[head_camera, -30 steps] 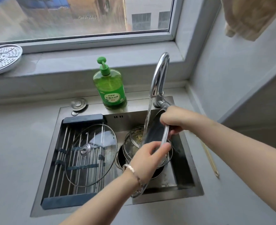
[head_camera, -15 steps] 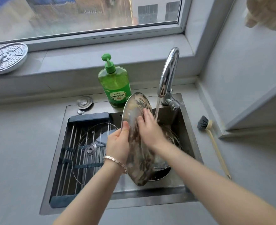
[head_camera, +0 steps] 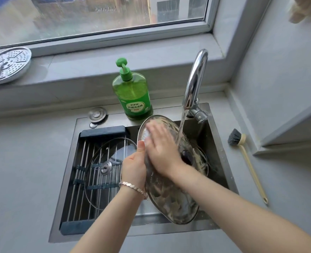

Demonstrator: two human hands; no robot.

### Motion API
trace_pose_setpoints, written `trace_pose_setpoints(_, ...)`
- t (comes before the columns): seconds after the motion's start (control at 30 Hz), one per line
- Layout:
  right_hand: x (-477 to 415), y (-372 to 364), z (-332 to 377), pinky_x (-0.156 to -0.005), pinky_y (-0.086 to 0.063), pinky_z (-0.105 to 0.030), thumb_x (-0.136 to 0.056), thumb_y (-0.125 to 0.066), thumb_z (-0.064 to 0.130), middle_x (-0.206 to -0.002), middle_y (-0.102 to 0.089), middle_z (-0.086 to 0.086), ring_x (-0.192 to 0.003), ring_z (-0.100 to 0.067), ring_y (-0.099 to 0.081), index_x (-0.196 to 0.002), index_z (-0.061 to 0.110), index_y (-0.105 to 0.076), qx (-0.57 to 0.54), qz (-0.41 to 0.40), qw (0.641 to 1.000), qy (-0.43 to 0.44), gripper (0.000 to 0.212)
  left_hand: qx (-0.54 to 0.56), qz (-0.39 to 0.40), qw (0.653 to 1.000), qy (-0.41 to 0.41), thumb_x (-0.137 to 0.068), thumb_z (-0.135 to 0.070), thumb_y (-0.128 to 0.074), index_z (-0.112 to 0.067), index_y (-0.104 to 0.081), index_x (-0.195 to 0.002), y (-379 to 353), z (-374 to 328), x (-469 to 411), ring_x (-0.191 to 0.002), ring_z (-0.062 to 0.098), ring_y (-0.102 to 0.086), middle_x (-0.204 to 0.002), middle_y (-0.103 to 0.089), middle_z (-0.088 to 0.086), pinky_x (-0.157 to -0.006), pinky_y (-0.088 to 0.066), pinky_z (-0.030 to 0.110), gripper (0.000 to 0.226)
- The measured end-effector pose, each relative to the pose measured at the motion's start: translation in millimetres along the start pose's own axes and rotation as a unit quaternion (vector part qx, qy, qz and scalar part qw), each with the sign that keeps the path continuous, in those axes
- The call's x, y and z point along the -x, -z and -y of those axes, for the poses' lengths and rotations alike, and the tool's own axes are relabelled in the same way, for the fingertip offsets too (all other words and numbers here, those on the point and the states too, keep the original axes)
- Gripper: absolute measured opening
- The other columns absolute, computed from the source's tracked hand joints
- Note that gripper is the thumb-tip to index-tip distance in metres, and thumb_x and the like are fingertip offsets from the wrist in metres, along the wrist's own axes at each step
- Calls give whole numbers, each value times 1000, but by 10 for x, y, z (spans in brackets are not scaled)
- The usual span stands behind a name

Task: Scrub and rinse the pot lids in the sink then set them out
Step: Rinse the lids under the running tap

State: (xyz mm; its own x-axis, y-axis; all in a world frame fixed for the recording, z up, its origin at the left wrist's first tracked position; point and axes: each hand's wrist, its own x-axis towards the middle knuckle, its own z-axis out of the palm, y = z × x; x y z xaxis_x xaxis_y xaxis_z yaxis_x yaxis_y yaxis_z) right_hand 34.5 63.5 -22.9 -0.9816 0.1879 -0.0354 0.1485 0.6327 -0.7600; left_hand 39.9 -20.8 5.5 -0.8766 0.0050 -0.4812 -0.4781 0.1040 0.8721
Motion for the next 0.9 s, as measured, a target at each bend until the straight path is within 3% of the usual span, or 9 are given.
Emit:
trace_pose_setpoints(0.13,215,-2,-22,-117,3,-29,-89,-11,48,-156,-17,2,-144,-9,-4,-147,16,-23,12,33,994,99,67,10,-9,1000,-8,-84,-47,-51,-5,-52,-67,24,32,-12,-61,21,-45,-62,-49,10,-57,-38,28,45)
trace_pose_setpoints(0.27,-157,117,-199,-117,1,-29,-101,-22,34,-157,-11,-1,-144,-11,-3,-148,13,-17,-55,30,994,-88,52,-23,-25,998,-48,-90,-37,-50,-16,-25,-47,-34,1,115,-31,4,-22,-34,-25,-10,-34,-19,16,53)
trace_pose_setpoints(0.4,130,19,2,-118,0,-27,-93,-18,34,-156,-15,-3,-144,-12,-5,-147,10,-19,-55,39,996,64,59,-42,-40,995,-82,-93,-31,-50,-13,-31,-43,-81,-12,115,-28,2,-24,-28,-28,-11,-33,-19,15,56)
trace_pose_setpoints(0.47,94,40,-35,-118,-2,-28,-93,-19,35,-156,-15,-1,-144,-11,-6,-147,11,-19,-63,39,995,73,59,-46,-45,993,-99,-92,-28,-51,-14,-30,-41,-74,0,120,-29,2,-24,-29,-27,-10,-34,-18,15,57)
trace_pose_setpoints(0.57,-270,123,-63,-117,-6,-27,-102,-25,27,-154,-20,-6,-143,-15,-13,-146,7,-24,-110,32,992,-42,48,-47,-35,990,-127,-93,-27,-52,-14,-30,-44,-78,9,170,-39,11,-27,-40,-30,-1,-43,-21,23,55)
trace_pose_setpoints(0.63,-477,213,-81,-112,-19,-29,-102,-25,25,-144,-38,-13,-135,-21,-30,-138,1,-38,-174,50,973,-141,45,-49,-26,988,-144,-92,-26,-52,-14,-35,-43,-88,7,226,-43,15,-31,-42,-34,3,-46,-23,25,53)
trace_pose_setpoints(0.73,-585,359,-226,-77,-45,-30,-97,-31,39,-79,-67,-11,-86,-26,-58,-87,5,-62,-298,95,886,-343,47,-68,-11,979,-192,-91,-31,-55,-14,-32,-42,-113,-26,338,-39,13,-25,-39,-28,-2,-42,-19,25,57)
trace_pose_setpoints(0.8,-599,393,-304,-53,-37,-25,-95,-36,39,-42,-57,-4,-53,-21,-53,-61,11,-50,-352,90,838,-408,46,-85,-11,973,-216,-90,-32,-56,-13,-31,-44,-164,-55,404,-39,10,-23,-39,-26,-6,-40,-18,24,56)
trace_pose_setpoints(0.9,-663,324,-236,-53,-36,-27,-94,-36,38,-55,-56,-5,-57,-19,-50,-62,16,-47,-348,74,854,-380,40,-86,-28,975,-202,-91,-28,-54,-13,-33,-44,-284,-96,401,-39,7,-25,-39,-29,-7,-39,-19,18,53)
